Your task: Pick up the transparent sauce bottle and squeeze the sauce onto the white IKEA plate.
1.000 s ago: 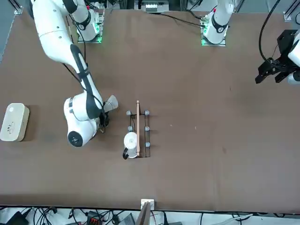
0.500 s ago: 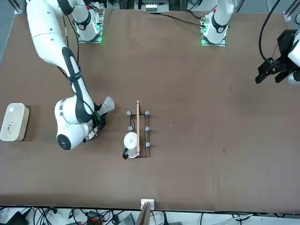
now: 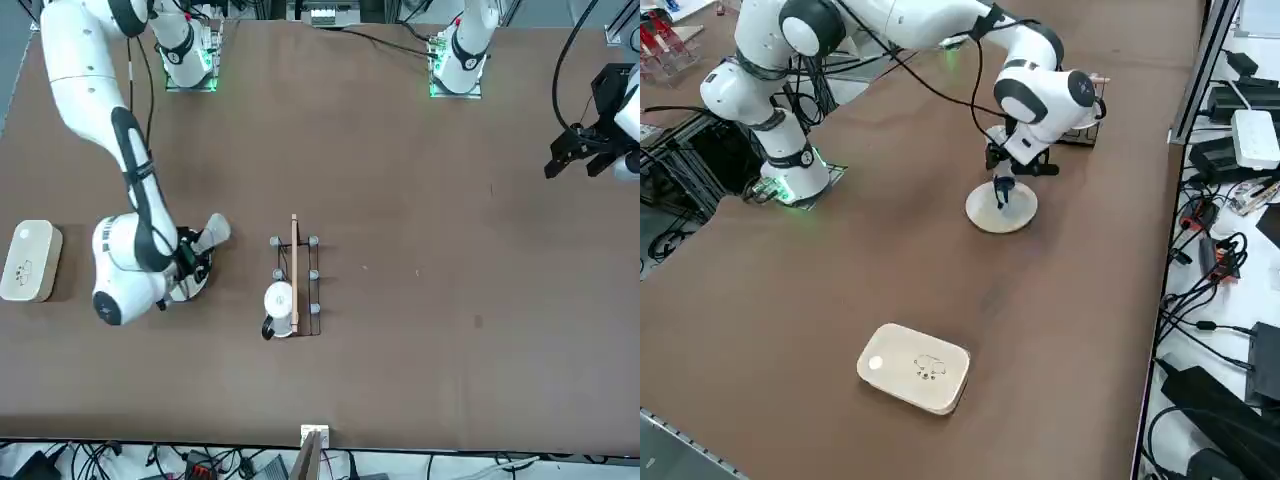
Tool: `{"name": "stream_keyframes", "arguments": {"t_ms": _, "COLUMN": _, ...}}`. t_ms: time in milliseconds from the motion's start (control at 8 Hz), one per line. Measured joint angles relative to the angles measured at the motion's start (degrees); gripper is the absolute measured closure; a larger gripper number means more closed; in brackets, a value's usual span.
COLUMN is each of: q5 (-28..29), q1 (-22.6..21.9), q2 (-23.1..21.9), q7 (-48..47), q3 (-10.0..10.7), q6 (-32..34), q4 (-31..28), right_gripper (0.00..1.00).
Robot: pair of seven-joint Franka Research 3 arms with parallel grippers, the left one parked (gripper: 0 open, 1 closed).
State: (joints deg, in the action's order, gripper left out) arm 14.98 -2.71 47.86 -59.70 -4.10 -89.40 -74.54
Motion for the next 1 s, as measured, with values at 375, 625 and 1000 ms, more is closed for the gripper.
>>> {"name": "stream_keyframes", "arguments": {"t_ms": 375, "q5": 0.42, "q1": 2.4, "q2": 0.0, "q7": 2.73, "q3": -0.01, "q6": 3.48, "q4": 0.03, "right_gripper": 0.61}}
{"name": "stream_keyframes", "arguments": {"t_ms": 625, "q5": 0.43, "q1": 2.32, "q2": 0.01, "q7": 2.76, "q3": -0.19, "q6": 5.49, "q4": -0.14, "right_gripper": 0.61}}
{"name": "stream_keyframes", "arguments": {"t_ms": 1000, "q5": 0.43, "q1": 1.06, "q2": -0.1, "q7": 2.76, "q3": -0.61, "q6": 6.1, "q4": -1.57, "right_gripper": 0.61}}
